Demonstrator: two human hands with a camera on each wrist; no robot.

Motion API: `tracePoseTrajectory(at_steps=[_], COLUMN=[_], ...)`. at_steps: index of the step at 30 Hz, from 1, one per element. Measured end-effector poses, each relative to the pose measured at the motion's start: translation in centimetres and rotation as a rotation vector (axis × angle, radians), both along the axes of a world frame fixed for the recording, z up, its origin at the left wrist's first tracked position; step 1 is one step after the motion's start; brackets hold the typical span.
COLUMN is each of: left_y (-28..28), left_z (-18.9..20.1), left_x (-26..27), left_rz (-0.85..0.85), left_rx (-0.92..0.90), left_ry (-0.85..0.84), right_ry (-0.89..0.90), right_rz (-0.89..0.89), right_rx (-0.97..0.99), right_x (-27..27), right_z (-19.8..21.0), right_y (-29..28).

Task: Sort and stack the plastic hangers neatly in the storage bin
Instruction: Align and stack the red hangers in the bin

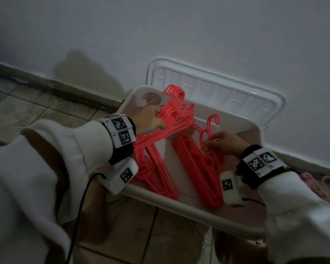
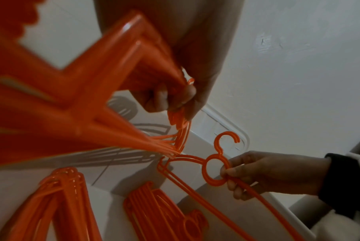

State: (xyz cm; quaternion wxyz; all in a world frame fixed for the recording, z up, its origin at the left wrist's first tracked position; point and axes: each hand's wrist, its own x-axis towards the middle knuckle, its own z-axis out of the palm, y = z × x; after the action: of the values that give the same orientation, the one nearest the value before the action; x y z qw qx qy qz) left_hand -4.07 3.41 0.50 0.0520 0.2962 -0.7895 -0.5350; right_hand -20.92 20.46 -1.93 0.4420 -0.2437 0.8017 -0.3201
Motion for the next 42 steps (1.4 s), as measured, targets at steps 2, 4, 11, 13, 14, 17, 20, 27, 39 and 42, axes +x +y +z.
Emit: tracePoseTrajectory(at_steps=[2,4,11,13,14,17,20,27,39,42], left_y=[0.2,0.6,2.9,3.3,3.3,2.9,1.8,1.3,1.5,1.2], left_z=[0.3,0.5,2.4,2.3,2.1,1.5,1.3,0.7,2.9,2.8], left_x=[-0.1,-0.2,-0.1,0.0,0.0,0.0,0.5,1.2,1.5,1.4], left_rz=[0.001,-0.008,-0.145,-0.207,-0.216,-0.199,-0.206,-0.269,-0.335,-0.336], left_rx=[-0.002,0.005,0.292,0.263,0.246,0.146,0.049,0.162,0.282,0.244], left_ry=[0.008,0.007,0.038,0.039,0.032,-0.023,-0.072,-0.092,-0.06,-0.075], right_ry=[-0.047,-0.086,-0.128,-0.124,-0.112,-0.086,-0.1,0.876,1.072,0.925], right_rz=[-0.032,-0.083,-0.096,-0.039,-0.009,0.119,0.147,0.296,0.692,0.714], right_rx=[-0.052,-0.124,-0.318,-0.332,-0.327,-0.337,-0.348,-0.028,0.122,0.097], right_x=[0.0,0.2,3.7,4.8,5.2,6.1,6.0,2.2,3.5,2.9], right_z=[1.0,1.7,3.4,3.3,3.3,3.2,3.9,4.7,3.2,3.4], right_y=[0.7,0.9,-1.2,-2.2,-2.6,-3.4,-3.6,-2.6,-2.5,-2.6])
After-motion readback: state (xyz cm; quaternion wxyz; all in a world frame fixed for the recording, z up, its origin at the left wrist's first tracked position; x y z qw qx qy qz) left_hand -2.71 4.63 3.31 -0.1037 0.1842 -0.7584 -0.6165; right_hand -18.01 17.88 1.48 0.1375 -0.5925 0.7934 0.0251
